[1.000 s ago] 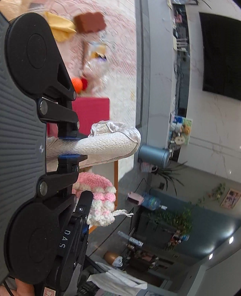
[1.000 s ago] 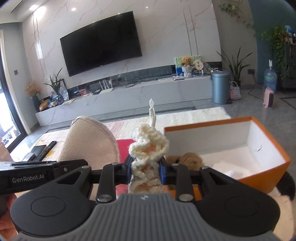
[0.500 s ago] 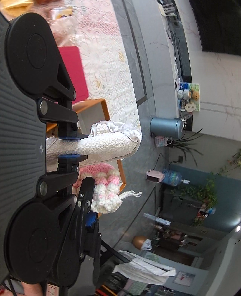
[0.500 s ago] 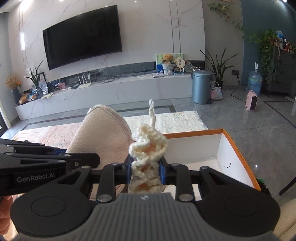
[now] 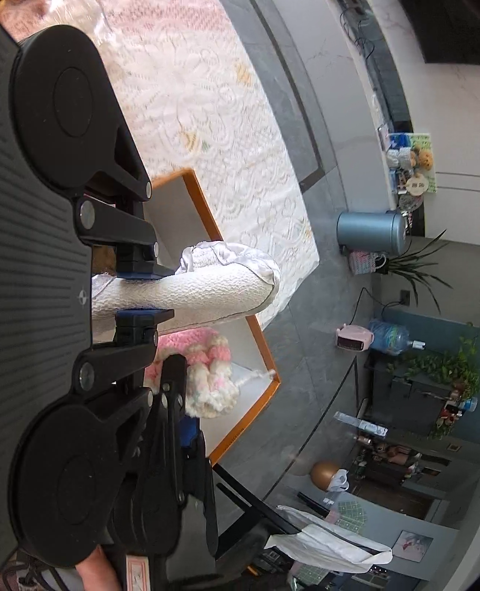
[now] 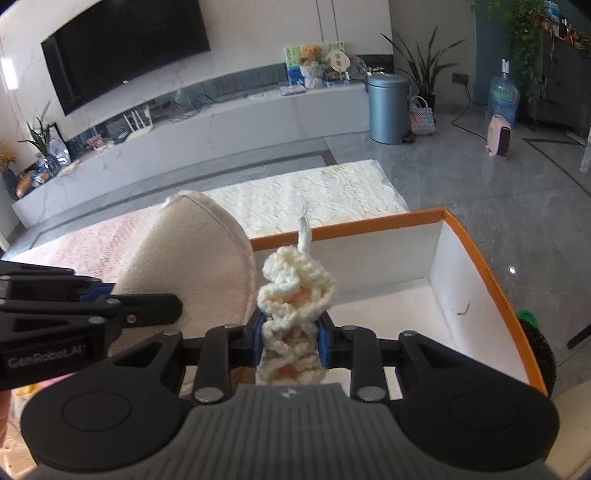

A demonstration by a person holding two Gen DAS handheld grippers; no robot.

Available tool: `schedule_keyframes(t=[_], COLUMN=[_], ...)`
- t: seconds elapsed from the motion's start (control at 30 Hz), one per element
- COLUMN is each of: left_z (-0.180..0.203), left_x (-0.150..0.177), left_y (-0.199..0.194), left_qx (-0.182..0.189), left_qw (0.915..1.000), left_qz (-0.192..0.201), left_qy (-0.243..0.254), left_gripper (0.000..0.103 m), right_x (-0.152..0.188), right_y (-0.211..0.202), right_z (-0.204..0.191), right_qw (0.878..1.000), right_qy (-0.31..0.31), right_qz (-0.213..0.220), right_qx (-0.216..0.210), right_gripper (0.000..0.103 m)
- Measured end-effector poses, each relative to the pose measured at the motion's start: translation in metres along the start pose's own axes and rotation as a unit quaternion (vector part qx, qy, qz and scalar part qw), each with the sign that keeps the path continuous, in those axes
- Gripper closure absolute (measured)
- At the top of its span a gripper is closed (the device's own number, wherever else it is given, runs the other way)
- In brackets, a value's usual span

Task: Organize soft objects

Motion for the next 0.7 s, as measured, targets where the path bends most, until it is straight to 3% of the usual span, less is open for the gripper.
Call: schedule_keyframes(t=[0.43, 0.6, 0.7], left_z=[0.011, 0.006, 0.003], left_x=[0.002, 0.008, 0.009], left_y=[0.080, 0.100, 0.101], left_qx=[0.018, -0.014, -0.034], left_qw=[0.9949, 0.9904, 0.9893], left_qz=[-0.088, -0.124, -0.127], left_qy=[-0.046, -0.059, -0.063], left_gripper=[0.087, 0.085, 0.080], right_x=[0.008, 0.011, 0.012], right_y=[0.058, 0.075, 0.080], right_z=[0.045, 0.055, 0.057], right_qw=[0.994, 0.991, 0.990], right_qy=[-0.053, -0.057, -0.056], right_qz=[-0.085, -0.120, -0.131], right_qx=[0.047, 0.027, 0.020], right_gripper=[0.076, 0.075, 0.074])
Point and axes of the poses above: each gripper's, at about its wrist camera, not at the fingertips, and y roughly the way its jaws point, z to its right, x to its underside, the point moved 1 cm from there along y, roughly the way its jaws point, and after that the axes turned 11 degrees about -y, right-handed, at the moved point
